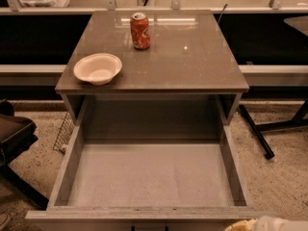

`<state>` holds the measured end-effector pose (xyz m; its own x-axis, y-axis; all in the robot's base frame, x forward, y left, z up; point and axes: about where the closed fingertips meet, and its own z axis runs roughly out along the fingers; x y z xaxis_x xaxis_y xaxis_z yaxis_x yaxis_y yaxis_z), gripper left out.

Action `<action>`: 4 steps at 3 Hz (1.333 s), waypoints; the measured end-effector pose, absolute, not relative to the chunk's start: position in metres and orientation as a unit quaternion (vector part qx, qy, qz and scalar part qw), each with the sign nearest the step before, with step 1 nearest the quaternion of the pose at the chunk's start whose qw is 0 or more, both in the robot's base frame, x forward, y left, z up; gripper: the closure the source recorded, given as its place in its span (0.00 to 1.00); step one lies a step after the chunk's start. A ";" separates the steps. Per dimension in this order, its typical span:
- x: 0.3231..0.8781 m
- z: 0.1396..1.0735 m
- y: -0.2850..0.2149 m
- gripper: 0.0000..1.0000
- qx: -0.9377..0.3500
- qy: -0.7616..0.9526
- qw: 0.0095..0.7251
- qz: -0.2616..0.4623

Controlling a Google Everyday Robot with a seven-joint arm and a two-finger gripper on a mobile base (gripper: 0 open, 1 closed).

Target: Close top drawer

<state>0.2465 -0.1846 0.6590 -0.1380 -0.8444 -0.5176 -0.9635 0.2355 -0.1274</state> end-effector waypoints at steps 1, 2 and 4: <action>0.272 0.630 -0.171 1.00 -0.620 0.741 0.239 0.095; 0.301 0.620 -0.156 1.00 -0.635 0.732 0.234 0.074; 0.366 0.617 -0.118 1.00 -0.665 0.710 0.227 0.045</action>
Offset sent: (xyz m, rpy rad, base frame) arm 0.0979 0.0499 -0.0509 -0.1501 -0.0743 0.0734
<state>0.3662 -0.1177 0.6174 -0.0130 -0.9237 -0.3828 -0.9649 0.1120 -0.2375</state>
